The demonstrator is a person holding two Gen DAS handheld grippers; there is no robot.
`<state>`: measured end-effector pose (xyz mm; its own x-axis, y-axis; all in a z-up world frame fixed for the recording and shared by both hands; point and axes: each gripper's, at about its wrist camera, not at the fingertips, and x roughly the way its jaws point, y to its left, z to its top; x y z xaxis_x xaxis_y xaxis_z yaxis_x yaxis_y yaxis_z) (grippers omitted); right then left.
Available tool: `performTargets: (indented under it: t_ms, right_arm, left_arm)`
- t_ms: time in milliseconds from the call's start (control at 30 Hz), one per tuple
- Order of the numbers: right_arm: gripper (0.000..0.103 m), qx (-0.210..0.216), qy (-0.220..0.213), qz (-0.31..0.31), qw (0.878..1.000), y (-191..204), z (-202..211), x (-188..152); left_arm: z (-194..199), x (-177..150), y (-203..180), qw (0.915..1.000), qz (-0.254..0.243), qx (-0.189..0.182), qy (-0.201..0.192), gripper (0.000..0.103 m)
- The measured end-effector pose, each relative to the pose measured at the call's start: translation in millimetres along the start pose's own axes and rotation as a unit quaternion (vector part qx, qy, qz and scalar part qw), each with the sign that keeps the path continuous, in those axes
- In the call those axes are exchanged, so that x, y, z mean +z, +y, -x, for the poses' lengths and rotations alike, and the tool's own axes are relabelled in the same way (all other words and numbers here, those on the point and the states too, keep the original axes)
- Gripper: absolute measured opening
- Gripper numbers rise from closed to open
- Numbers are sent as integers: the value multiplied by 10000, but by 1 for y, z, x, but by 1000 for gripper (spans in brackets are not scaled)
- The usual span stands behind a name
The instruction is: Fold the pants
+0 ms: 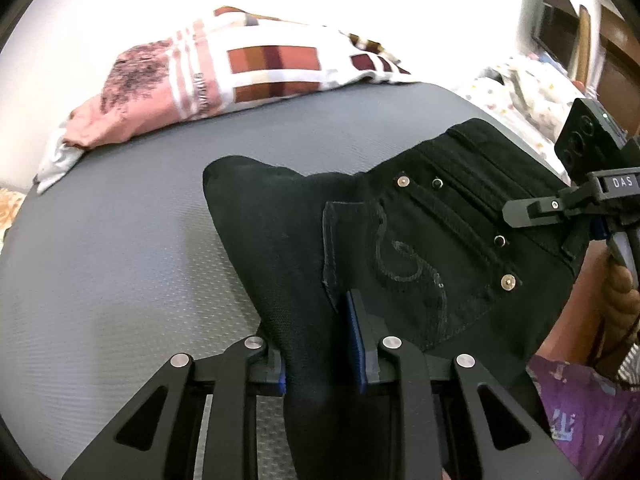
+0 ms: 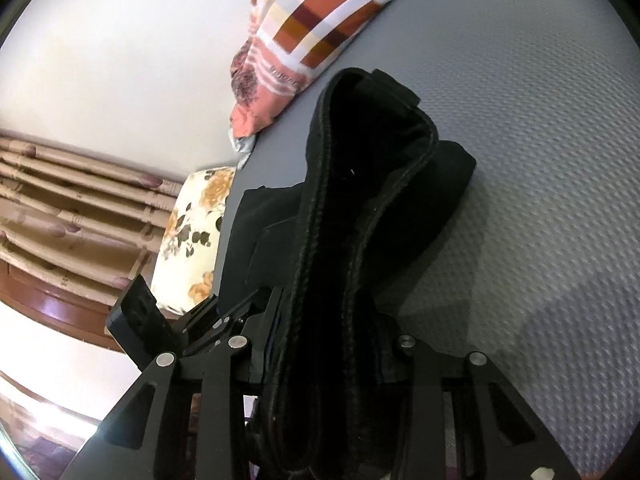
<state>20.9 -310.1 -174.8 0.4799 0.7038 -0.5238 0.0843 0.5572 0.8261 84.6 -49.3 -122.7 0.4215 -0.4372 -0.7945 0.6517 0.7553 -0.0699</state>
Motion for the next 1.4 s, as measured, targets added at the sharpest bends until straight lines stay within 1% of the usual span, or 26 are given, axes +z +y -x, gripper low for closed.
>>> performTargets:
  t_ms: [367, 667, 900, 1033, 1167, 1300, 1400]
  right_arm:
    - [33, 148, 337, 426, 9984, 39, -54, 33]
    - [33, 242, 466, 717, 9960, 68, -103, 71]
    - [33, 404, 447, 882, 9943, 87, -141, 103]
    - [33, 529, 375, 940, 9935, 95, -161, 126]
    - [33, 656, 289, 922, 9932, 98, -180, 145]
    - [33, 733, 213, 894, 9931, 96, -197, 159]
    - [33, 676, 216, 861, 9938, 88, -208, 165]
  left_arm:
    - [9, 6, 62, 9984, 317, 441, -170, 24]
    - [5, 20, 116, 9951, 583, 724, -329, 24]
    - [-1, 44, 160, 9909, 746, 989, -533, 24]
    - [-8, 61, 186, 9878, 781, 1182, -649, 24]
    - [-20, 79, 213, 9853, 837, 1299, -721, 24]
    - [-34, 89, 232, 9841, 849, 1389, -712, 24]
    - [-49, 89, 245, 9843, 923, 1378, -596, 24]
